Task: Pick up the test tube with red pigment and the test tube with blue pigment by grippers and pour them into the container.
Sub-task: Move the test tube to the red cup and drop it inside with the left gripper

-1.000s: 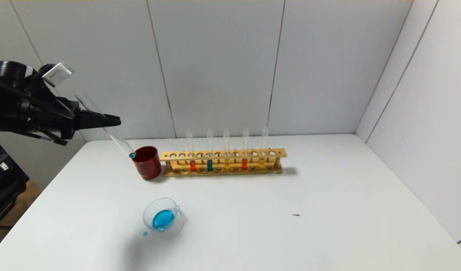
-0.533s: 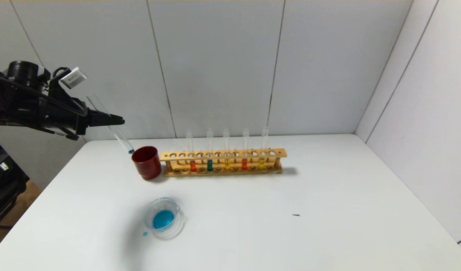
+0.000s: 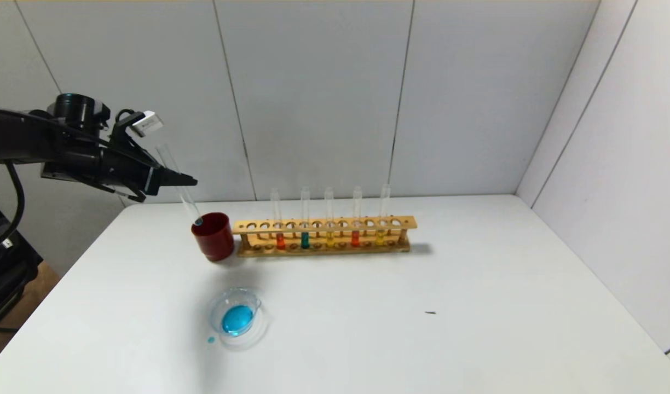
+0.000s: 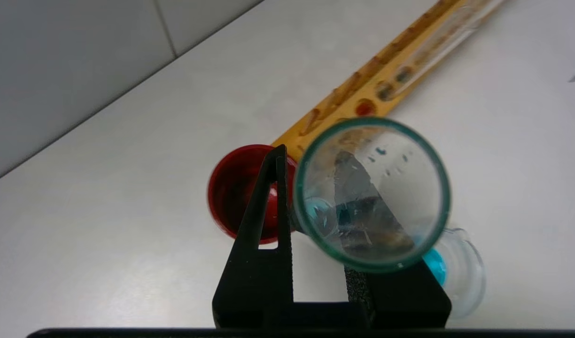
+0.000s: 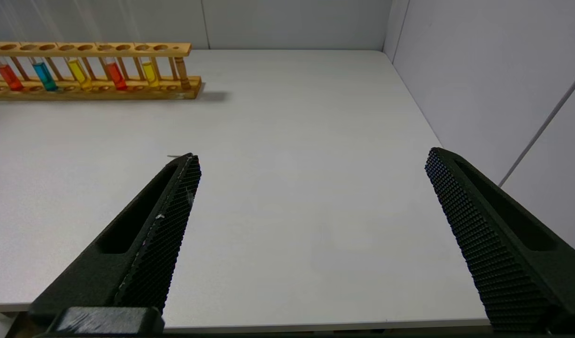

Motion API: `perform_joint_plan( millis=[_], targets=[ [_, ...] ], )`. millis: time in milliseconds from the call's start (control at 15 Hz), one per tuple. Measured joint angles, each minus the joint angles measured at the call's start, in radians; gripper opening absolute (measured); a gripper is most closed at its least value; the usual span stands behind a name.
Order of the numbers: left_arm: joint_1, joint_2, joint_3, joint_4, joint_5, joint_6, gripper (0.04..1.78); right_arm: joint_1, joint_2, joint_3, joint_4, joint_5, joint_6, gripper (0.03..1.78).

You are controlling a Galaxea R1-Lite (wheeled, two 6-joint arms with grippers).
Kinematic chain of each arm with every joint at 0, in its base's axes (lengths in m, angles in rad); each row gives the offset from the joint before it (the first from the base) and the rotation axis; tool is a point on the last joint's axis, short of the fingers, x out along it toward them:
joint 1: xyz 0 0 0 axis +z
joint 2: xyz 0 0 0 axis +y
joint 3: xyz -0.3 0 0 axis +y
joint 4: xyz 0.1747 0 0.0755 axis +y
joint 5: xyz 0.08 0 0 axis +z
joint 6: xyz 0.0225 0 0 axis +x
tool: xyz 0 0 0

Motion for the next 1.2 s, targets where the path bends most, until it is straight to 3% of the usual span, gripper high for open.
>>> perform_joint_plan(
  millis=[200,533,1200],
  targets=[
    [-0.022,0.041,-0.044,-0.020,0.115,-0.009,0.34,0.000,0.000,0.000,0.000,0.000,0.000,1.75],
    [-0.056,0.103,-0.117,-0.031,0.221,-0.085,0.34,0.000,0.000,0.000,0.000,0.000,0.000,1.75],
    [-0.085,0.151,-0.115,-0.044,0.225,-0.107,0.34,0.000,0.000,0.000,0.000,0.000,0.000,1.75]
  ],
)
